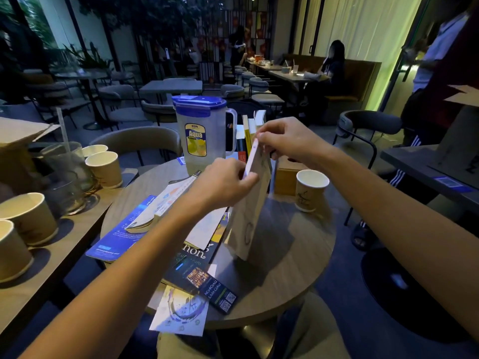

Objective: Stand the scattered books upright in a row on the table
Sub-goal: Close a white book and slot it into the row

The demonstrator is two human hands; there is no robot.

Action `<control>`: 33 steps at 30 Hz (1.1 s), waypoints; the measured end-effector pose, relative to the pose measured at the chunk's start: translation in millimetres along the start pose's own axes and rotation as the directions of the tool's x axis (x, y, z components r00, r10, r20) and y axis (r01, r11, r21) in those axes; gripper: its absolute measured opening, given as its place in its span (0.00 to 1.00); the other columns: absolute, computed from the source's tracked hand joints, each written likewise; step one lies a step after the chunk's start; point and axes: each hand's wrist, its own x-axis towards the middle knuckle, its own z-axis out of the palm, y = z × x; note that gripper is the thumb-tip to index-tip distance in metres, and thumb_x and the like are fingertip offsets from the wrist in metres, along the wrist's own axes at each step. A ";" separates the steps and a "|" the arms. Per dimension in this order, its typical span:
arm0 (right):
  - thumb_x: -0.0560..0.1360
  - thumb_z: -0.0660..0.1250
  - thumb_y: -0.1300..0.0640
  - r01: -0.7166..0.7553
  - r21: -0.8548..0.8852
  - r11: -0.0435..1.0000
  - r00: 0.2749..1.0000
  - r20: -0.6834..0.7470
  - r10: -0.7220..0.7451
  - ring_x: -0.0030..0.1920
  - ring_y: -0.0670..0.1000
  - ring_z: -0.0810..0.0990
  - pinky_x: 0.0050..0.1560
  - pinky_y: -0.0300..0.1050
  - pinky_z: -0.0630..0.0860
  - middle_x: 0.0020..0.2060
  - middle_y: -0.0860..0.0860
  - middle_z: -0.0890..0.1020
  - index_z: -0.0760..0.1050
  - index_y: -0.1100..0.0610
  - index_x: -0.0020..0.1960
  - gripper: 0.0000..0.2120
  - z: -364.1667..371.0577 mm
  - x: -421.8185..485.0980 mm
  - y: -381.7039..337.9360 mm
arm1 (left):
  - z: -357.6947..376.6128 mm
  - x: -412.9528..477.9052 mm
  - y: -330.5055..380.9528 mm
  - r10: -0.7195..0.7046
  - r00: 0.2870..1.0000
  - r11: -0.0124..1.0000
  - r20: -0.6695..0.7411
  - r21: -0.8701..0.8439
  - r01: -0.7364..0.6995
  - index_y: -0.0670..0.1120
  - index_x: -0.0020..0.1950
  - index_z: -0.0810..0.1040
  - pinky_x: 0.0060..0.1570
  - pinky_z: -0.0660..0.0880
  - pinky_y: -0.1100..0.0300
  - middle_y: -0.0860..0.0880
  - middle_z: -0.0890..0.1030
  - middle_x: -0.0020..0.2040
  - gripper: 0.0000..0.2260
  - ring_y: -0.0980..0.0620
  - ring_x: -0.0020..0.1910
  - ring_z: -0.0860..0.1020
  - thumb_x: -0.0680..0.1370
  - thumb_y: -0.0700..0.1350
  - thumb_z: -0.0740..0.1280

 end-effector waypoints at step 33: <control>0.74 0.66 0.74 0.341 -0.534 0.774 0.910 -0.018 -0.414 0.52 0.53 0.78 0.53 0.52 0.82 0.52 0.56 0.77 0.78 0.61 0.53 0.12 -69.6 82.9 12.7 | 36.3 96.5 0.3 0.212 0.956 0.968 -0.202 -0.088 -0.234 0.43 0.57 0.76 0.36 0.82 0.60 0.48 0.82 0.45 0.13 0.58 0.32 0.81 0.80 0.51 0.66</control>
